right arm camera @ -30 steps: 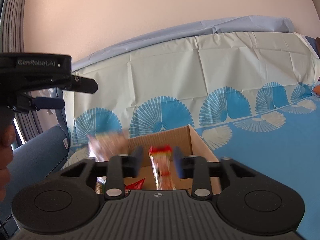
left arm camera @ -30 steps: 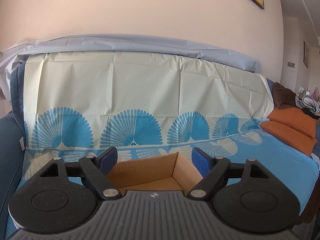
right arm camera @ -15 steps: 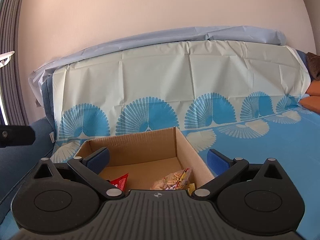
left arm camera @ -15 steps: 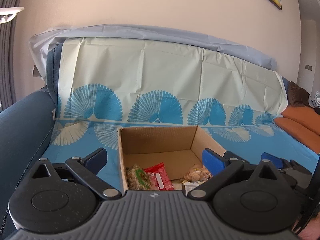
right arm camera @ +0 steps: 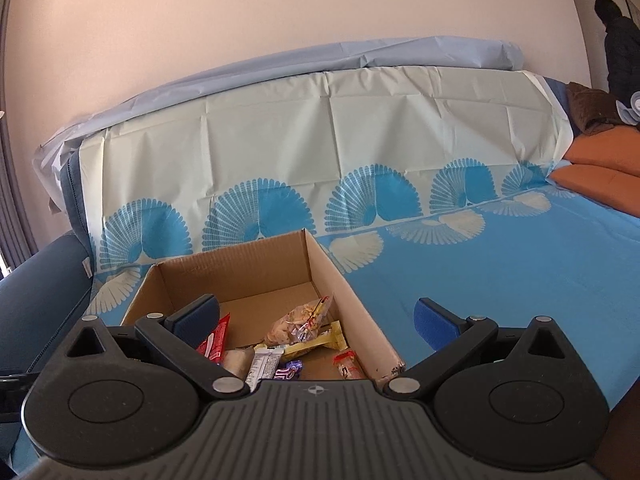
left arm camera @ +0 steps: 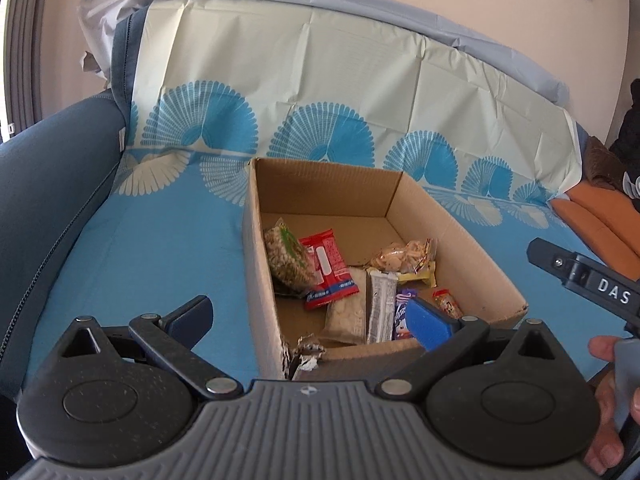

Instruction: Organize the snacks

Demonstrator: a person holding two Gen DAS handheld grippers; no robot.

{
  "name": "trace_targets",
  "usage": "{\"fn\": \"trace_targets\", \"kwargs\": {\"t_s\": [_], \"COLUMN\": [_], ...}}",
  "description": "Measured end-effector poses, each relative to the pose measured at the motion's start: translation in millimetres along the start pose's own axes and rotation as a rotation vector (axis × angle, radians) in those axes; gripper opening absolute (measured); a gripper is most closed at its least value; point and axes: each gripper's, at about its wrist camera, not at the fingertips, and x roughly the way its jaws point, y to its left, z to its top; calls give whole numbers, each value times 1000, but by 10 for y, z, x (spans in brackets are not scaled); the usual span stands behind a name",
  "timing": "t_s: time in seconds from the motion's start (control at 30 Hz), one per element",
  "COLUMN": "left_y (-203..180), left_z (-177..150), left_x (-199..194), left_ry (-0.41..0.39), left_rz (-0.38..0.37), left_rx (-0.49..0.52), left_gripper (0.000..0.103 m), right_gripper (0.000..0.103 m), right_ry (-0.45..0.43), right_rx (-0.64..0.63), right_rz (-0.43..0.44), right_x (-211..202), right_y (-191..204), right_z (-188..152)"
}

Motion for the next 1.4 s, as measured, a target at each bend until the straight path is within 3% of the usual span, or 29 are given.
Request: {"fn": "trace_targets", "kwargs": {"t_s": [0.4, 0.83, 1.4], "left_y": [-46, -22, -28], "left_z": [-107, -95, -110], "left_x": [66, 140, 194], "left_ry": [79, 102, 124], "left_rz": [-5, 50, 50], "left_rx": [-22, -20, -20], "left_gripper": [102, 103, 102], "right_gripper": [102, 102, 102], "right_ry": [79, 58, 60], "right_rx": [-45, -52, -70], "right_rz": [-2, 14, 18], "right_x": [67, 79, 102], "right_y": [36, 92, 106], "right_z": [-121, -115, -116]}}
